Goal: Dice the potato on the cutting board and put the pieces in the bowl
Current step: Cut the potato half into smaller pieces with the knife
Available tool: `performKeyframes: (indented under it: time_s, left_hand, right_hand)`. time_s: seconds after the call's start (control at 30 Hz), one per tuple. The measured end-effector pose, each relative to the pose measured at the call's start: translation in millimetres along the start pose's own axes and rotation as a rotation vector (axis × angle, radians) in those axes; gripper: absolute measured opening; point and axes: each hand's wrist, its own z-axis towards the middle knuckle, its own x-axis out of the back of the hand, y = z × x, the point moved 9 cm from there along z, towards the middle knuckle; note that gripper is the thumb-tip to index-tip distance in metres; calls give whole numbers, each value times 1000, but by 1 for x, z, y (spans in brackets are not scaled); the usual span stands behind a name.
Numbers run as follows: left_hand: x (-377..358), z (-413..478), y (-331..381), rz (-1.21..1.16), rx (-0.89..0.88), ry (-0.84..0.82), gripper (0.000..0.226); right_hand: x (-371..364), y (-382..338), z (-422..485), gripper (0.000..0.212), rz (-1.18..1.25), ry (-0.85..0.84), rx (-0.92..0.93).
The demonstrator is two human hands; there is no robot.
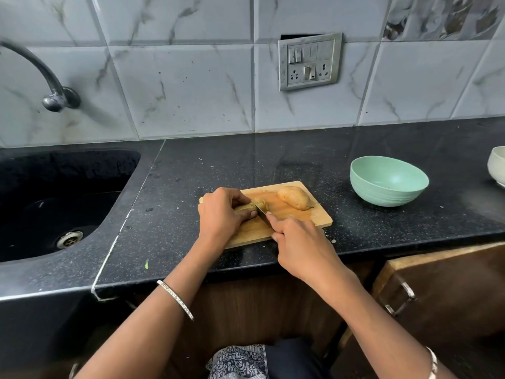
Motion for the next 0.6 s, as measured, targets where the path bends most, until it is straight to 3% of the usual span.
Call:
performKeyframes:
  time_s: [0.37, 0.6]
  left_hand:
    - [2, -6, -5, -66, 11, -13, 37]
    - [5, -7, -10, -59, -8, -6, 34]
  right_hand:
    - [31, 0, -16, 45, 49, 71, 2]
    - [18, -11, -8, 46, 20, 30, 17]
